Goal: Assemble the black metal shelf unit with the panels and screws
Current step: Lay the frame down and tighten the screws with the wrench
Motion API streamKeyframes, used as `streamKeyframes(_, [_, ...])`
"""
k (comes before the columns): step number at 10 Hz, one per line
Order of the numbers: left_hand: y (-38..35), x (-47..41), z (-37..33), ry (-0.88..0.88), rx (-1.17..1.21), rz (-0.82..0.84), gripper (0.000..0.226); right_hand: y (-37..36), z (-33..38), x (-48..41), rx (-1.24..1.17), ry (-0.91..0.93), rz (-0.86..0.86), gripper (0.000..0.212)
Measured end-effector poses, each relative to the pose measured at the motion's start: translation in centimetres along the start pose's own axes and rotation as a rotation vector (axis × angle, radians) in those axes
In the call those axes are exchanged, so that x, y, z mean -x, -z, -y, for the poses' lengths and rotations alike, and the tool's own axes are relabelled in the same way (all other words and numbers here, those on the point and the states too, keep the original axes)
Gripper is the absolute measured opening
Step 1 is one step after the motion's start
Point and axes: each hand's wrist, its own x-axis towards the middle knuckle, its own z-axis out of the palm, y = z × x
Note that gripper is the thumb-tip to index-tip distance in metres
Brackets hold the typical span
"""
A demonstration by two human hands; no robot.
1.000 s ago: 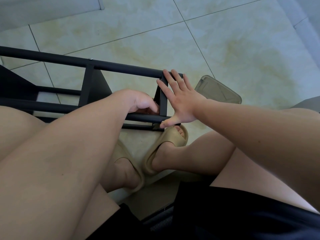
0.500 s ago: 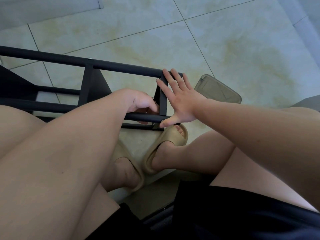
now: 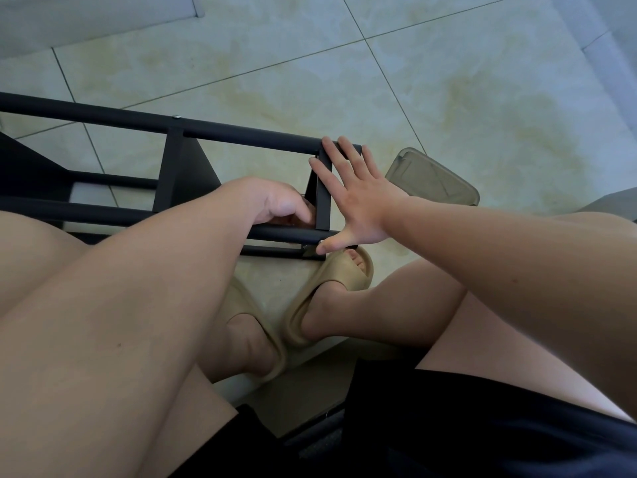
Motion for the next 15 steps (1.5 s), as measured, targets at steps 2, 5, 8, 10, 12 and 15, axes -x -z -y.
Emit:
streamKeyframes(2, [-0.06, -0.01, -0.14, 0.074, 0.051, 0.033, 0.027, 0.11, 0.18, 0.18, 0.001, -0.003, -0.002, 0.144])
streamKeyframes(5, [-0.08, -0.24, 0.15, 0.008, 0.008, 0.016, 0.018, 0.27, 0.32, 0.31, 0.011, -0.012, 0.0, 0.145])
streamKeyframes(8, [0.1, -0.1, 0.67, 0.041, 0.076, 0.103, 0.02, -0.11, 0.56, 0.53, 0.005, -0.002, -0.02, 0.145])
streamKeyframes(10, [-0.15, -0.11, 0.45, 0.032, 0.031, 0.114, 0.032, -0.21, 0.49, 0.51, -0.005, -0.004, -0.027, 0.145])
streamKeyframes(12, [-0.26, -0.05, 0.43, 0.001, 0.046, 0.092, 0.023, -0.32, 0.5, 0.49, -0.003, -0.003, -0.039, 0.145])
streamKeyframes(15, [-0.25, -0.15, 0.54, 0.023, 0.096, 0.094, 0.023, -0.56, 0.44, 0.41, -0.002, -0.002, -0.047, 0.144])
